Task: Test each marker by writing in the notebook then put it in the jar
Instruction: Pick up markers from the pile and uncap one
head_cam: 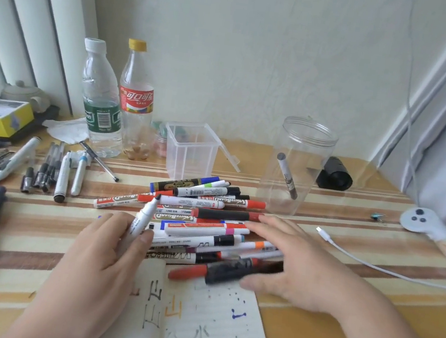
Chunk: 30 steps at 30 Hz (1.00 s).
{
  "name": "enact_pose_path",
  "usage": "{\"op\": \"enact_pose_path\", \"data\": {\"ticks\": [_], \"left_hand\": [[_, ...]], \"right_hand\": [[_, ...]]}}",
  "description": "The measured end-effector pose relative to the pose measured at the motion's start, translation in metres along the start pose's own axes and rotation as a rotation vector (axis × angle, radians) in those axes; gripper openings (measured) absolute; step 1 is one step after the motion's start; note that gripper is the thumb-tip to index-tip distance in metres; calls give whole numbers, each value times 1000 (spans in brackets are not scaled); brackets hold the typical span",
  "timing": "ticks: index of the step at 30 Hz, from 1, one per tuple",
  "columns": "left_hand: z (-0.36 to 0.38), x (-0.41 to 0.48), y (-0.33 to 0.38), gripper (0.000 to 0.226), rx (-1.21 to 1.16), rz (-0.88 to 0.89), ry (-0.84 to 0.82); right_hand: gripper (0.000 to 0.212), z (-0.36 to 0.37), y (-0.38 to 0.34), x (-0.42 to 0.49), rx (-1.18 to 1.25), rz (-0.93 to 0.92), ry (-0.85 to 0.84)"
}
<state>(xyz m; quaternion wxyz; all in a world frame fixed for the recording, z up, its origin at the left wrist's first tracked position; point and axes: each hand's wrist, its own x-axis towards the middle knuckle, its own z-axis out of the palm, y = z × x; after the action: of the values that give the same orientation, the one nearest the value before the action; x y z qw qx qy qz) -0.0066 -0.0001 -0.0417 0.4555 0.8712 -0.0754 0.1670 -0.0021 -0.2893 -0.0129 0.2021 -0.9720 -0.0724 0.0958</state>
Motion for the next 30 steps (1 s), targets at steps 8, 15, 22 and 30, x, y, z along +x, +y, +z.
{"op": "enact_pose_path", "data": {"ticks": [8, 15, 22, 30], "left_hand": [[2, -9, 16, 40, 9, -49, -42], [3, -10, 11, 38, -11, -13, -63], [2, -9, 11, 36, -58, -56, -49], [4, -14, 13, 34, -133, -41, -115]], "right_hand": [[84, 9, -15, 18, -99, -3, 209], [90, 8, -15, 11, -92, 31, 210], [82, -1, -8, -3, -109, -71, 207], [43, 9, -48, -11, -150, -255, 75]]}}
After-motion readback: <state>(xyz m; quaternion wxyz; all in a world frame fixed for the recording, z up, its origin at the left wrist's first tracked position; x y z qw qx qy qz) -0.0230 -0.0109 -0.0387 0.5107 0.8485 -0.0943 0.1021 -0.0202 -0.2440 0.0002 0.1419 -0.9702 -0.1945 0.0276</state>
